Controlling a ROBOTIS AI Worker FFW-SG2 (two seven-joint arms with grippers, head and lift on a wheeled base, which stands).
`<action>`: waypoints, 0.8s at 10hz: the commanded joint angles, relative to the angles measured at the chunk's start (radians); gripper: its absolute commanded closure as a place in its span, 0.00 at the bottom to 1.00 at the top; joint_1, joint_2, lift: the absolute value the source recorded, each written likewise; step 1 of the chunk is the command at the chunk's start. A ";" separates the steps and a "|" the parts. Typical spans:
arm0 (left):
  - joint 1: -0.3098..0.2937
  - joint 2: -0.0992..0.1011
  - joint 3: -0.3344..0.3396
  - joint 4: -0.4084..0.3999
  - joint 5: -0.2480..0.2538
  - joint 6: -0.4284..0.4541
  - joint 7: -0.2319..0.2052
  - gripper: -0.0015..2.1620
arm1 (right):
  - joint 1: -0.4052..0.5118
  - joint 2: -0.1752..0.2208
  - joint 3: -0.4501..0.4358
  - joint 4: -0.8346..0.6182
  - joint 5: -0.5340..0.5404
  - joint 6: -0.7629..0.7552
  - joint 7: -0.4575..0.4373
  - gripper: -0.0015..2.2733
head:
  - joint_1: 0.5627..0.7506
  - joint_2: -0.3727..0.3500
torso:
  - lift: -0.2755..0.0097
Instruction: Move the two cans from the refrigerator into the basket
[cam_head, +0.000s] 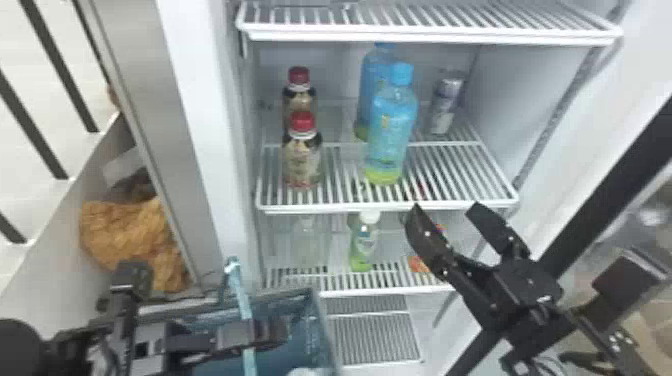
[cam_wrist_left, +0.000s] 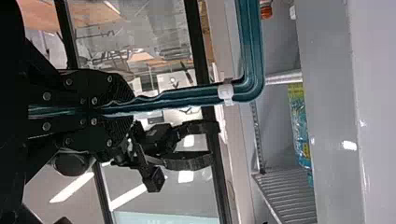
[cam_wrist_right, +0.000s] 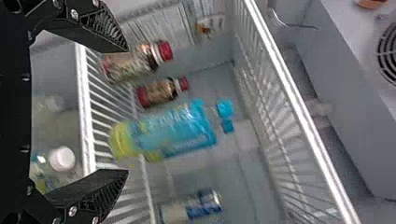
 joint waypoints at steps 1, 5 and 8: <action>0.000 0.000 0.000 0.001 0.000 0.001 0.000 0.55 | -0.004 0.001 -0.007 -0.001 0.030 -0.039 -0.043 0.06 | 0.70 0.35 | 0.88; 0.000 0.000 0.000 0.004 0.002 0.001 0.000 0.55 | -0.036 0.010 -0.007 0.072 0.076 -0.130 -0.167 0.06 | 0.70 0.26 | 0.88; -0.002 0.000 -0.004 0.004 0.004 0.001 0.001 0.55 | -0.134 0.009 -0.009 0.168 0.092 -0.132 -0.187 0.05 | 0.70 0.23 | 0.88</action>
